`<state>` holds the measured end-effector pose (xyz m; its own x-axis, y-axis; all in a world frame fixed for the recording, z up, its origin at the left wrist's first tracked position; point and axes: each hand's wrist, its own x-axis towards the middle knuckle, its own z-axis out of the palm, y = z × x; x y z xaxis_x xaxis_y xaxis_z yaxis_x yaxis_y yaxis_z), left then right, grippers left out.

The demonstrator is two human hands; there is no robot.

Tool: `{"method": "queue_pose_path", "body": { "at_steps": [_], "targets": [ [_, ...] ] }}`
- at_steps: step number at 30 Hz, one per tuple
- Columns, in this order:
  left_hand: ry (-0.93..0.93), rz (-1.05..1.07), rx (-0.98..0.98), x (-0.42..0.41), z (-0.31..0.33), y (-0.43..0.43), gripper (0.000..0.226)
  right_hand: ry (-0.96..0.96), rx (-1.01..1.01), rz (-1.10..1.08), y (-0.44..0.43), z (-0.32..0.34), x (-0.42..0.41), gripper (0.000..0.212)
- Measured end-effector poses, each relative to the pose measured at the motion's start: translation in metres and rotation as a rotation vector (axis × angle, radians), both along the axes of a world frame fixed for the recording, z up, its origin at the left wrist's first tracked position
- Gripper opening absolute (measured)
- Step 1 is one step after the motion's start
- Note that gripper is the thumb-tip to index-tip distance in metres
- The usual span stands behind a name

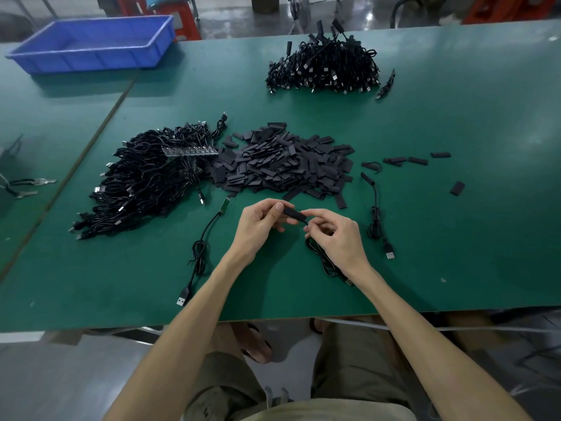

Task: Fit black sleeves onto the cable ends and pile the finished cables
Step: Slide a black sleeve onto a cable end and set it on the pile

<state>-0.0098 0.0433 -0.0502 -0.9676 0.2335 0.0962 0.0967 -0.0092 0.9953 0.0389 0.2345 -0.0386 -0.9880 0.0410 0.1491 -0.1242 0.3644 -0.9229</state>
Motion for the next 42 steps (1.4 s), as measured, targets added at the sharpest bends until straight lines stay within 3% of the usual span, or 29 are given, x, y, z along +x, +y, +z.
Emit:
{"method": "queue_pose_path", "body": {
  "at_steps": [22, 30, 32, 36, 39, 42],
  "targets": [
    [-0.031, 0.023, -0.04, -0.001, 0.005, -0.001, 0.017, -0.029, 0.001, 0.019, 0.003, -0.001, -0.002, 0.02],
    [0.002, 0.17, -0.143, 0.0, 0.014, 0.001, 0.018, -0.02, -0.078, -0.064, 0.01, 0.011, -0.006, 0.021],
    [0.034, 0.28, -0.293, -0.005, 0.021, -0.009, 0.018, 0.0, -0.094, -0.135, 0.024, 0.023, -0.013, 0.02],
    [0.224, 0.56, -0.911, -0.022, 0.034, -0.044, 0.023, -0.059, -0.058, -0.333, 0.063, 0.042, -0.035, 0.019],
    [0.11, 0.578, -1.182, -0.03, 0.042, -0.063, 0.034, -0.141, -0.016, -0.433, 0.083, 0.045, -0.051, 0.022],
    [0.011, 0.51, -1.267, -0.027, 0.038, -0.071, 0.034, -0.175, 0.007, -0.474, 0.09, 0.041, -0.058, 0.029]
  ]
}}
